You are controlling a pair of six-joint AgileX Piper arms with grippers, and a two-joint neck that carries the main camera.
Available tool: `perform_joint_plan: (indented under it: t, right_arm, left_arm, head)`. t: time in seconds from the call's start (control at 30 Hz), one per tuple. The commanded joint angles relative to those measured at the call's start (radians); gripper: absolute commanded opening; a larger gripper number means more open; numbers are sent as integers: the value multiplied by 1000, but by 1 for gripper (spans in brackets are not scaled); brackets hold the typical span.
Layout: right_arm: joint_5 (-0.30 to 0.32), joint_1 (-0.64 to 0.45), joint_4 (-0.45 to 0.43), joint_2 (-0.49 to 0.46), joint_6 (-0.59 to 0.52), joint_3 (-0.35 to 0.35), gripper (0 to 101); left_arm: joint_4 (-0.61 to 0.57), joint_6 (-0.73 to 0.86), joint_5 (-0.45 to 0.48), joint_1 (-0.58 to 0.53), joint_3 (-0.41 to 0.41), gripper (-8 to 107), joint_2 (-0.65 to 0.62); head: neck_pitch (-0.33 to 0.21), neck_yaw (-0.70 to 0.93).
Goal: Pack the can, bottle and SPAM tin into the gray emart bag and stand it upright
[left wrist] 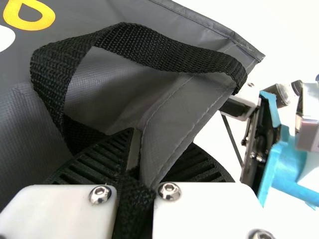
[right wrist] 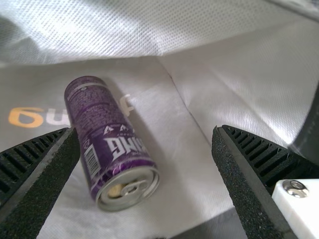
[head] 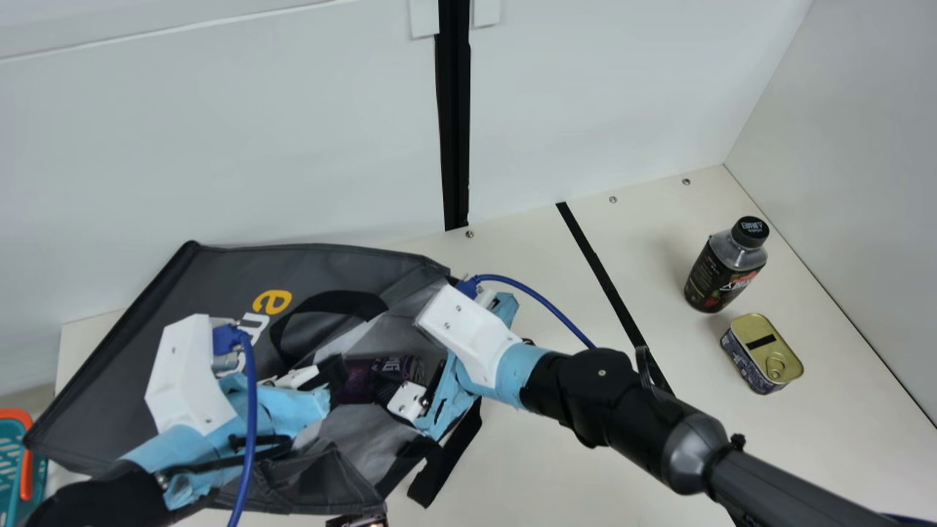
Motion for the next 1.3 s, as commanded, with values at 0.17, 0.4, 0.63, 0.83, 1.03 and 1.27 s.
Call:
perform_joint_plan:
  t: [0.17, 0.4, 0.63, 0.83, 1.03, 1.27]
  right_arm:
    - [-1, -5, -78, -60, 97, 35, 95]
    - [-6, -15, -167, -127, 208, 63, 95]
    - [-16, -23, -275, -198, 333, 89, 95]
    - [-23, -33, -376, -255, 444, 108, 95]
    - [-28, -47, -483, -307, 557, 123, 95]
    - [-20, -77, -618, -369, 693, 139, 95]
  left_arm:
    - [0, 0, 0, 0, 0, -8, 0]
    - [0, 0, 0, 0, 0, -8, 0]
    - [0, 0, 0, 0, 0, -8, 0]
    - [0, 0, 0, 0, 0, -8, 0]
    - [0, 0, 0, 0, 0, -8, 0]
    - [0, 0, 0, 0, 0, -8, 0]
  head:
    - [-23, -1]
    - [-23, -1]
    - [-23, -1]
    - [-23, -1]
    - [-23, -1]
    - [-23, -1]
